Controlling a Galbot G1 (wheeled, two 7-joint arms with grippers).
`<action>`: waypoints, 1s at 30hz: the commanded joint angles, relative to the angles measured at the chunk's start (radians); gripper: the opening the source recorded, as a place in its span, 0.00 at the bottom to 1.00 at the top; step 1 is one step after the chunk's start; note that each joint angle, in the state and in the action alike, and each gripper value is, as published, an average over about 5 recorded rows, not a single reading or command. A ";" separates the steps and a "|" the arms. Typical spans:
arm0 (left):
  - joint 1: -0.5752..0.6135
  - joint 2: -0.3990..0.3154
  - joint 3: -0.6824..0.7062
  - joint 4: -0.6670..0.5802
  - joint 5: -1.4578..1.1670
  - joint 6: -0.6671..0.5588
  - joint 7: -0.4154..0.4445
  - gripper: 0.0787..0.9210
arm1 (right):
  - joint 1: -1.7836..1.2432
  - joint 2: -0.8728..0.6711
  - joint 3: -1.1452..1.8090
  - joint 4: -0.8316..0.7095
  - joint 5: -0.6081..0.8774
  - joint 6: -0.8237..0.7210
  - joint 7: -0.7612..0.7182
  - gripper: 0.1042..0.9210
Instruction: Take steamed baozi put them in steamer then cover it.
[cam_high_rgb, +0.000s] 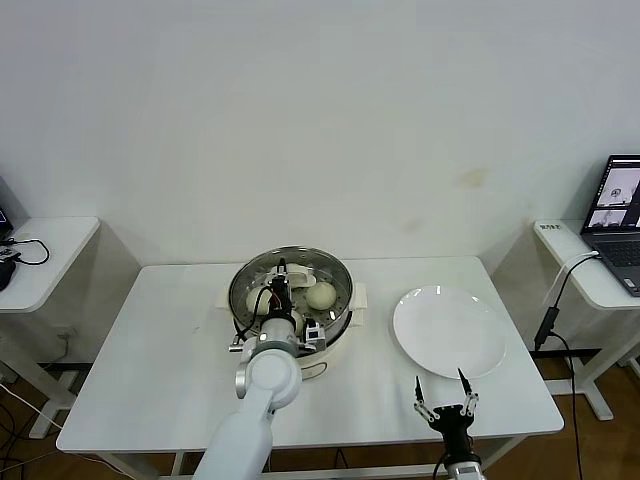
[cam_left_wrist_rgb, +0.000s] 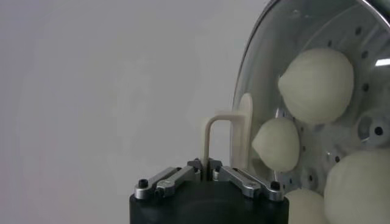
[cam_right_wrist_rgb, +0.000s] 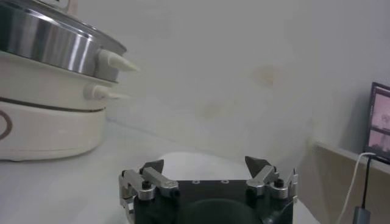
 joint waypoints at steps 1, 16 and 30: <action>0.009 -0.008 0.001 -0.010 0.006 -0.002 0.000 0.07 | -0.001 0.000 -0.001 0.003 0.000 0.000 -0.001 0.88; 0.130 0.035 0.022 -0.229 -0.033 -0.025 -0.018 0.48 | -0.009 0.004 -0.010 0.007 -0.009 -0.002 -0.002 0.88; 0.581 0.179 -0.115 -0.676 -0.460 -0.158 -0.224 0.88 | -0.034 -0.015 -0.014 0.026 0.020 -0.014 -0.013 0.88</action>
